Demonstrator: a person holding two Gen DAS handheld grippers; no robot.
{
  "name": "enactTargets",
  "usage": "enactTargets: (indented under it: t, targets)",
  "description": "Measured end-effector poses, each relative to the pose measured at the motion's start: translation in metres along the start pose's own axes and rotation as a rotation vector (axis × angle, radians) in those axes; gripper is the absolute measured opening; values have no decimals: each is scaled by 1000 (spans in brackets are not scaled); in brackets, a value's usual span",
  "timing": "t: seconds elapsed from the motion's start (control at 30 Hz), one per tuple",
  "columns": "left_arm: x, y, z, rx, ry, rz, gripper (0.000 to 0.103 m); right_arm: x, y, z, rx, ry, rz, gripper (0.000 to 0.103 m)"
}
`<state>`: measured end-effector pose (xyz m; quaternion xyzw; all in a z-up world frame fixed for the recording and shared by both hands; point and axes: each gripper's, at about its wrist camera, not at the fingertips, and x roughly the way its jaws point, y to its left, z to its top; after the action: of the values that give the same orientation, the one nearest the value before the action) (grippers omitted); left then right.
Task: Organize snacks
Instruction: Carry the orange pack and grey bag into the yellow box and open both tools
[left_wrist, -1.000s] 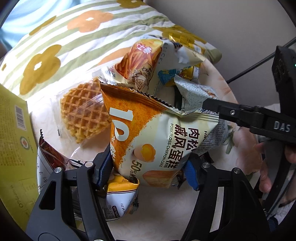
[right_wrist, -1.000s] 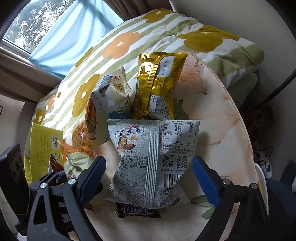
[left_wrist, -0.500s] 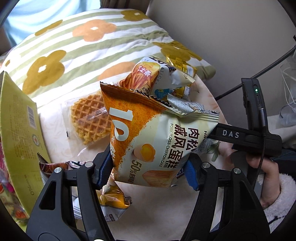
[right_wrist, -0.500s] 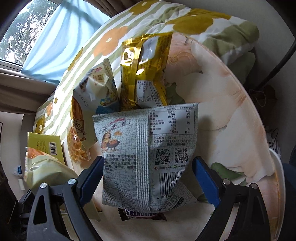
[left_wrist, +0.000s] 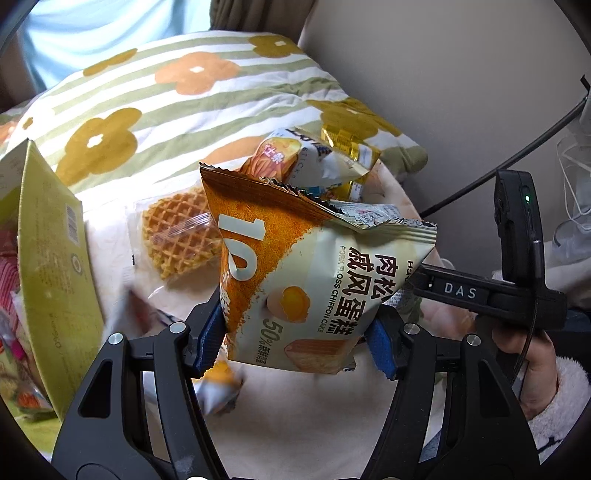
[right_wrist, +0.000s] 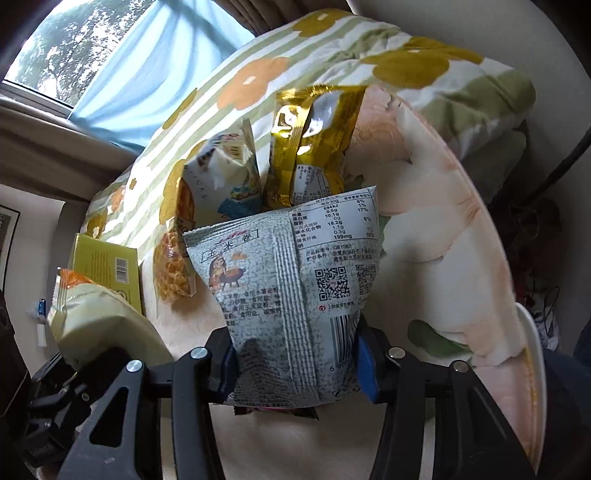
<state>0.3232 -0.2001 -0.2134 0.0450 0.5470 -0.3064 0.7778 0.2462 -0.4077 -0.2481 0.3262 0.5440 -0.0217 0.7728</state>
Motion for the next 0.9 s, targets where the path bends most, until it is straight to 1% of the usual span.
enactTargets:
  t: [0.23, 0.33, 0.53, 0.73, 0.9]
  targets:
    - [-31, -23, -4, -41, -89, 4, 62, -45, -4, -2, -60, -49, 13, 47]
    - [-50, -31, -6, -62, -143, 12, 62, -64, 6, -1, -117, -84, 10, 47]
    - [-93, -36, -9, -118, -252, 64, 62, -97, 31, 6, -268, -139, 25, 47]
    - [-140, -12, -12, -200, -338, 118, 62, -104, 73, 8, -391, -145, 70, 47]
    - [-180, 31, -24, -259, -399, 192, 62, -96, 124, 2, -506, -147, 119, 47]
